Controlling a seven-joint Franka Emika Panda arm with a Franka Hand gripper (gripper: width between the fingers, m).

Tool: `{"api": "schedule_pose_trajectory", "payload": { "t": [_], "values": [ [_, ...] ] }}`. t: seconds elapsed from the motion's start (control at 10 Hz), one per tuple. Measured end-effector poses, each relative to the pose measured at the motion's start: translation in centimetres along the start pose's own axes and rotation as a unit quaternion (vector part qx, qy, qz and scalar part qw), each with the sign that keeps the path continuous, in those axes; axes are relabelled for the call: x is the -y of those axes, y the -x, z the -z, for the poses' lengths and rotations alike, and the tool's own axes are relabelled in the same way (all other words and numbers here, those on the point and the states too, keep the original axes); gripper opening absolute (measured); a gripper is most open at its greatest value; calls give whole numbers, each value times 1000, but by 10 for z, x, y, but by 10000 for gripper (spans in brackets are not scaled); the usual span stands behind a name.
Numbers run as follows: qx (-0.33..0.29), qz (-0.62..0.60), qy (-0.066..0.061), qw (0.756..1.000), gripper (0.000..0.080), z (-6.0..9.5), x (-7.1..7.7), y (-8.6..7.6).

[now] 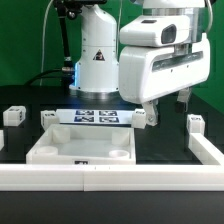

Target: Assemble one leg

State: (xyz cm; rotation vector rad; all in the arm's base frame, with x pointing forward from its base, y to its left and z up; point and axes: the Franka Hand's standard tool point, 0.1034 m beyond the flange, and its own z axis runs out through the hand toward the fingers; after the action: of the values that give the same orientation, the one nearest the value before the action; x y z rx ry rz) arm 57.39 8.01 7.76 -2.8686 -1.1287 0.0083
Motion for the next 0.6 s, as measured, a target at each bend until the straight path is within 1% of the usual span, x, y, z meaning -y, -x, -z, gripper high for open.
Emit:
{"api": "schedule_pose_trajectory", "payload": {
  "t": [0.2, 0.6],
  "values": [
    [-4, -1, 2, 1000, 650, 0, -1, -2],
    [-4, -1, 3, 1000, 650, 0, -1, -1]
  ]
}}
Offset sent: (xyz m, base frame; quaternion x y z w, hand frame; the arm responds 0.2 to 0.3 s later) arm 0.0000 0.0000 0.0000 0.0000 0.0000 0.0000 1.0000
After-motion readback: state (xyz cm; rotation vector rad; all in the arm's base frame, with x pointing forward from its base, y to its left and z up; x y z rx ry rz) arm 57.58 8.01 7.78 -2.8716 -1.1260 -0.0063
